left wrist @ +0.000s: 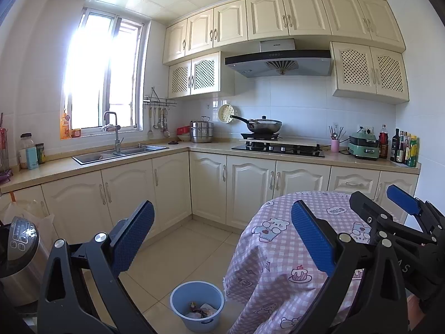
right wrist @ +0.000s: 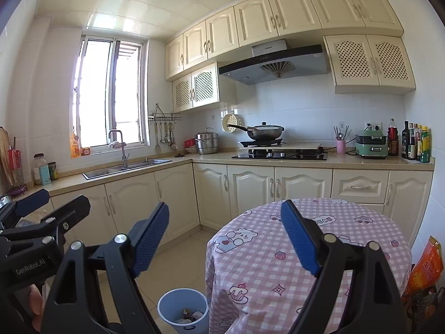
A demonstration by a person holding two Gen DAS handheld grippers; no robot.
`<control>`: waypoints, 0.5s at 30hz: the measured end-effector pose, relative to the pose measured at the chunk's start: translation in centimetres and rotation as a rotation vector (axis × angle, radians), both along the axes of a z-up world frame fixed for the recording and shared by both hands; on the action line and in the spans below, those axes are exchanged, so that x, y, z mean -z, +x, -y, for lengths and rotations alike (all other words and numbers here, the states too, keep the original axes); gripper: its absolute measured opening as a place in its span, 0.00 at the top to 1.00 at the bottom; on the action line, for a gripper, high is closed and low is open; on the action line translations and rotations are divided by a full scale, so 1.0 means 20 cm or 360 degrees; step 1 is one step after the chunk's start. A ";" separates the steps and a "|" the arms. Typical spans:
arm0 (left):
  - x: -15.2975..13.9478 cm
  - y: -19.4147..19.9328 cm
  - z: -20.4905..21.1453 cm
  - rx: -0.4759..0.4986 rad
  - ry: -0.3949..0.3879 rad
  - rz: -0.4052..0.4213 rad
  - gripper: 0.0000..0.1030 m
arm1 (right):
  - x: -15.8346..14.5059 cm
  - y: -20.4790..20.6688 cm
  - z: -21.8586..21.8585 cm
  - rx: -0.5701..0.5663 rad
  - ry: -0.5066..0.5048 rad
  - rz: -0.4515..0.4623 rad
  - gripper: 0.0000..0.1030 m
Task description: Collect trash
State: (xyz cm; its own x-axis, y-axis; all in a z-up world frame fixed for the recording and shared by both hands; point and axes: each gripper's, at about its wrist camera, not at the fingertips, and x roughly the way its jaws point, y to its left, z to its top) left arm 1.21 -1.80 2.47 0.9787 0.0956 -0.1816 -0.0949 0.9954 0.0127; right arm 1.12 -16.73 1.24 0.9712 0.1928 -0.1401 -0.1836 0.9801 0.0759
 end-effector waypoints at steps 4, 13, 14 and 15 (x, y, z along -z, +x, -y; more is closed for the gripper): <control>0.00 0.00 0.00 0.0000 0.0002 -0.0002 0.07 | 0.00 0.00 -0.01 0.0001 -0.0002 0.0000 0.21; 0.00 0.00 0.00 0.0010 -0.0001 -0.0012 0.07 | 0.01 0.00 0.00 0.0007 -0.0003 -0.0001 0.21; 0.00 0.01 0.00 0.0012 -0.0001 -0.0013 0.07 | 0.01 -0.01 0.00 0.0008 -0.0003 -0.0001 0.21; 0.00 0.01 0.00 0.0013 -0.0001 -0.0013 0.07 | 0.01 -0.01 0.00 0.0008 -0.0001 -0.0001 0.21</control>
